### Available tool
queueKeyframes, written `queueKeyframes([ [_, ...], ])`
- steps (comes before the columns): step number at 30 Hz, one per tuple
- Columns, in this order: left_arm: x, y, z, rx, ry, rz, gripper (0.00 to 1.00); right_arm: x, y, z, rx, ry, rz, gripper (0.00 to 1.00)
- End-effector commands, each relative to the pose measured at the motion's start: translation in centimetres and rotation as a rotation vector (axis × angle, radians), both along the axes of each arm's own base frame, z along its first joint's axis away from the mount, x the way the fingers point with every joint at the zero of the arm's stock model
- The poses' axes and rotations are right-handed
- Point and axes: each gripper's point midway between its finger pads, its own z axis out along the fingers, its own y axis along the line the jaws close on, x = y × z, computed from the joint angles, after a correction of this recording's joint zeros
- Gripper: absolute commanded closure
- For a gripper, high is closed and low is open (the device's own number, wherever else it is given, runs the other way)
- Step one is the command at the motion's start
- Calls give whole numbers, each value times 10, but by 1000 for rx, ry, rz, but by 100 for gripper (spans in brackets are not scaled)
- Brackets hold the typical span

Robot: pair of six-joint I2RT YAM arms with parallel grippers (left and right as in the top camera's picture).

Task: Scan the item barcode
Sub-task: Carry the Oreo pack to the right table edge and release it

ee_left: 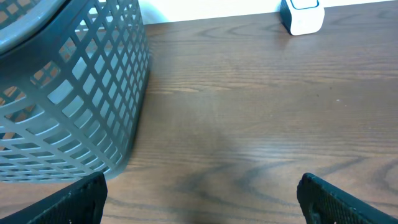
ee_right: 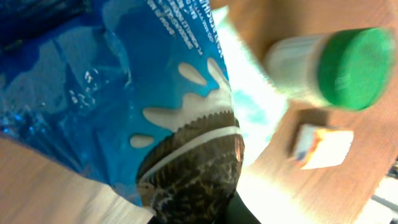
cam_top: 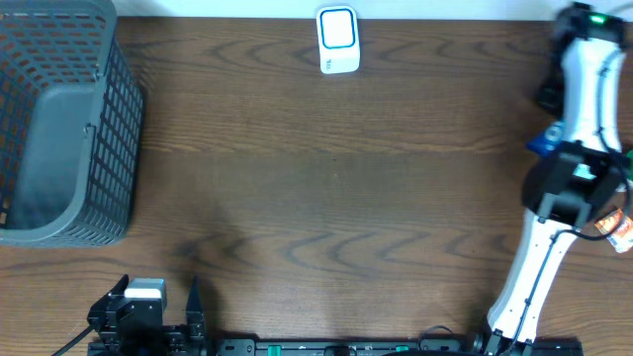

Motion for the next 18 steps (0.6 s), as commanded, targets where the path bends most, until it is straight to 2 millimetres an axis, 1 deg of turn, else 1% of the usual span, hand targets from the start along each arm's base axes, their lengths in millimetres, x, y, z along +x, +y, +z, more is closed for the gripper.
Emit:
queueKeyframes([
  [1, -1, -2, 0, 3, -5, -12, 2, -12, -30, 23, -41, -22, -17, 84],
  [3, -1, -2, 0, 3, -5, -11, 2, -12, -35, 20, -8, -41, -22, 75],
  [5, -1, -2, 0, 3, -5, -11, 2, -8, -36, 16, 34, -70, -16, 61],
  [6, -1, -2, 0, 3, -5, -12, 2, -6, -36, 15, 47, -85, -14, 56],
  [8, -1, -2, 0, 3, -5, -12, 2, -1, -37, 16, 45, -107, -14, 44],
  [10, -1, -2, 0, 3, -5, -11, 2, 2, -35, 20, 41, -119, -8, 36],
  [12, -1, -2, 0, 3, -5, -11, 2, 5, -26, 28, 56, -135, 8, 32],
  [14, -1, -2, 0, 3, -5, -11, 2, 9, -13, 42, 68, -168, 31, 30],
  [17, -1, -2, 0, 3, -5, -12, 2, 20, 20, 77, 121, -259, 112, 27],
  [18, -1, -2, 0, 3, -5, -11, 2, 24, 35, 91, 148, -298, 146, 27],
])
